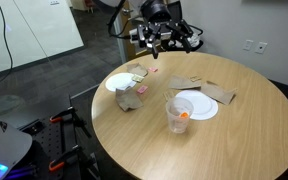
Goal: Put the marker in the cup
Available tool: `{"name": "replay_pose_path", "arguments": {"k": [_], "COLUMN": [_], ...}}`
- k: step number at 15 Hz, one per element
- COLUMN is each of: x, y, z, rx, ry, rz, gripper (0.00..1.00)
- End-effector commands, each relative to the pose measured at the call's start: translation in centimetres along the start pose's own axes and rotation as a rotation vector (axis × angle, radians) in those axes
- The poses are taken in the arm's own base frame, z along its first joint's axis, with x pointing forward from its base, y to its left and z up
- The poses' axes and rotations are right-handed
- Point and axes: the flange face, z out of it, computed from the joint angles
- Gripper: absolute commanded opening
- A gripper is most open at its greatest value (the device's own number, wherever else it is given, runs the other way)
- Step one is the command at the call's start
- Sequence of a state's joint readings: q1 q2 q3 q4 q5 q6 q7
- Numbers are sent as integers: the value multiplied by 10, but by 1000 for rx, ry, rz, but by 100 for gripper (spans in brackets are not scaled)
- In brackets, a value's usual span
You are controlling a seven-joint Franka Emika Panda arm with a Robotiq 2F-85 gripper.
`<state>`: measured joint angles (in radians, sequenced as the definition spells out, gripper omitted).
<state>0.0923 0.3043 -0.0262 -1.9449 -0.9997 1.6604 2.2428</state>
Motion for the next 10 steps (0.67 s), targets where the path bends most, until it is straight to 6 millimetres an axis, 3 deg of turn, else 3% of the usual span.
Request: {"name": "replay_pose_path", "arguments": {"k": [1,4,5,10], "x": [21,29,18,21], "y": [16,18,7,10], "z": [-13,-20,-16,-18], "rx": [19,51,30,38], "ry": [6,3,-9,-6], "rz": [-4,3,19,19], "gripper": [100,100,100,100]}}
